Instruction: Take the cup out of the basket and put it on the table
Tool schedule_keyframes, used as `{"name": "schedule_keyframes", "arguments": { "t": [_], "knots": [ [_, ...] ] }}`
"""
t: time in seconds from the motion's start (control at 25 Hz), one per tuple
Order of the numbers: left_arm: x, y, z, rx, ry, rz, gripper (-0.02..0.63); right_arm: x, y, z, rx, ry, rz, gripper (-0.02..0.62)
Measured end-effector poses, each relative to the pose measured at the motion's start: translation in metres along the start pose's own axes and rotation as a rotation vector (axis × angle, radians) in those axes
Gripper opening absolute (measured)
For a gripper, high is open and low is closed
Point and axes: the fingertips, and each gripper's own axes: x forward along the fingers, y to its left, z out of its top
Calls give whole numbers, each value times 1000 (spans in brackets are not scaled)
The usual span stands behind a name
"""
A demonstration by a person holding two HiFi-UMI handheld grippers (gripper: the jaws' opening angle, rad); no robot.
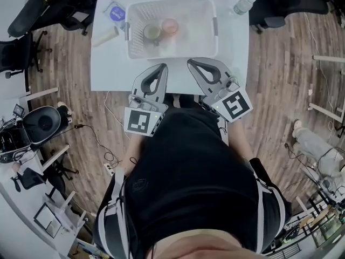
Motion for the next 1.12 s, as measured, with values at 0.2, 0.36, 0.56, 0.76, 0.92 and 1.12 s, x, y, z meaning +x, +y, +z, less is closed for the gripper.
{"name": "schedule_keyframes", "arguments": {
  "t": [0.2, 0.36, 0.56, 0.76, 0.92, 1.12],
  "knots": [
    [-2, 19, -2, -20, -2, -16, 18, 17, 1, 0, 8, 5, -18, 18],
    [-1, 30, -4, -23, -5, -50, 18, 31, -1, -3, -6, 17, -44, 18],
    [0, 43, -7, -28, 18, -70, 18, 49, -2, -5, -31, 47, -52, 18],
    [-5, 57, -9, -40, 4, -86, 18, 72, -4, -7, -88, 99, -34, 18],
    [-8, 67, -9, -32, 2, -96, 18, 93, -8, -8, -140, 135, -11, 18],
    [-1, 71, -2, -4, -5, -127, 20, 117, -26, -21, -192, 204, 2, 18]
  ]
}}
